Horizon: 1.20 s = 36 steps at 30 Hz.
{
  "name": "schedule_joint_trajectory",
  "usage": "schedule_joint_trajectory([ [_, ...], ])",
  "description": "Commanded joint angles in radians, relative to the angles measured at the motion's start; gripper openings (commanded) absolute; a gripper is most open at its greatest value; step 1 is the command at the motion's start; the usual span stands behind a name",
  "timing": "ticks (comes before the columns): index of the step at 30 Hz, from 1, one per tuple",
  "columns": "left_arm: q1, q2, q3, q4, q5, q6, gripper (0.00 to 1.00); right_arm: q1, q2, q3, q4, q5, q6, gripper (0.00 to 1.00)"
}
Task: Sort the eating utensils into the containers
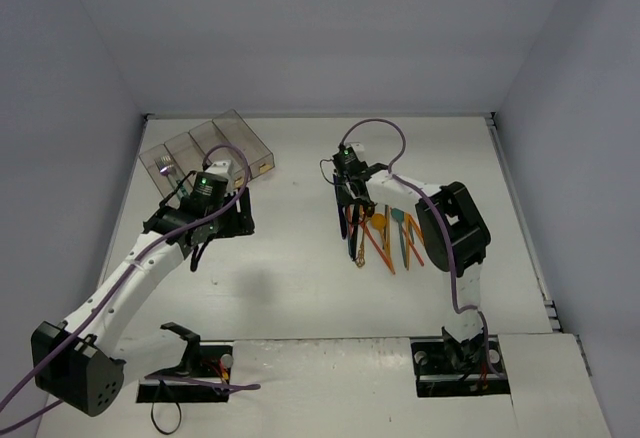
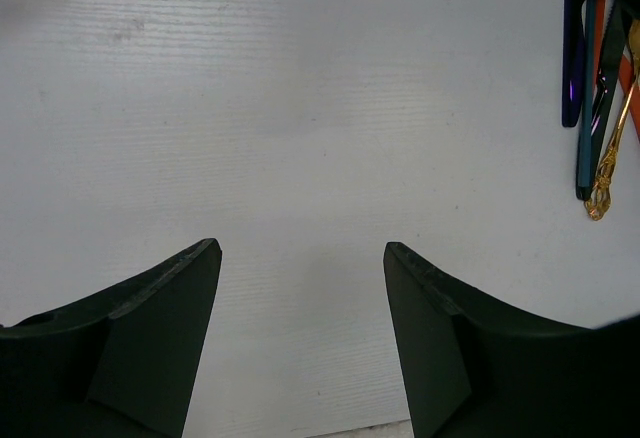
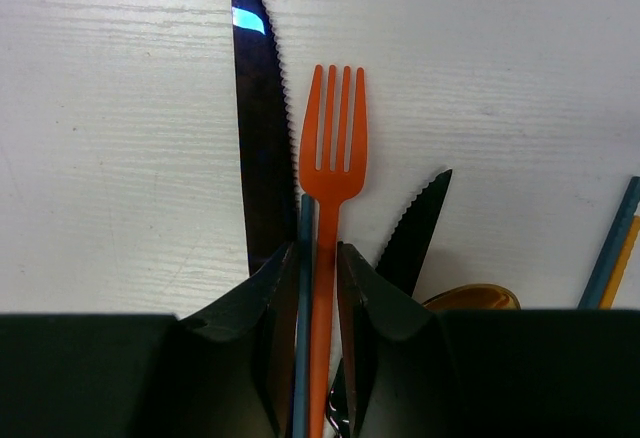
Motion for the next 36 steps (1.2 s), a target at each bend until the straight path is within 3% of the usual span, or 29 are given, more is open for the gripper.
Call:
schedule_joint_trajectory([
  [1,-0.003,0.008,0.009,0.048,0.021,-0.011,0.63,0.004,-0.009,-0.017,0.018,0.048,0.041,0.21],
  [15,-0.003,0.057,0.034,0.049,0.033,-0.006,0.63,-0.02,0.009,0.022,0.023,0.024,0.021,0.19],
  [26,-0.003,0.066,0.03,0.049,0.04,-0.012,0.63,-0.065,0.036,0.075,0.027,0.002,0.034,0.26],
  [36,-0.003,0.063,0.029,0.048,0.04,-0.012,0.63,-0.078,0.089,0.118,0.025,-0.004,0.031,0.24],
])
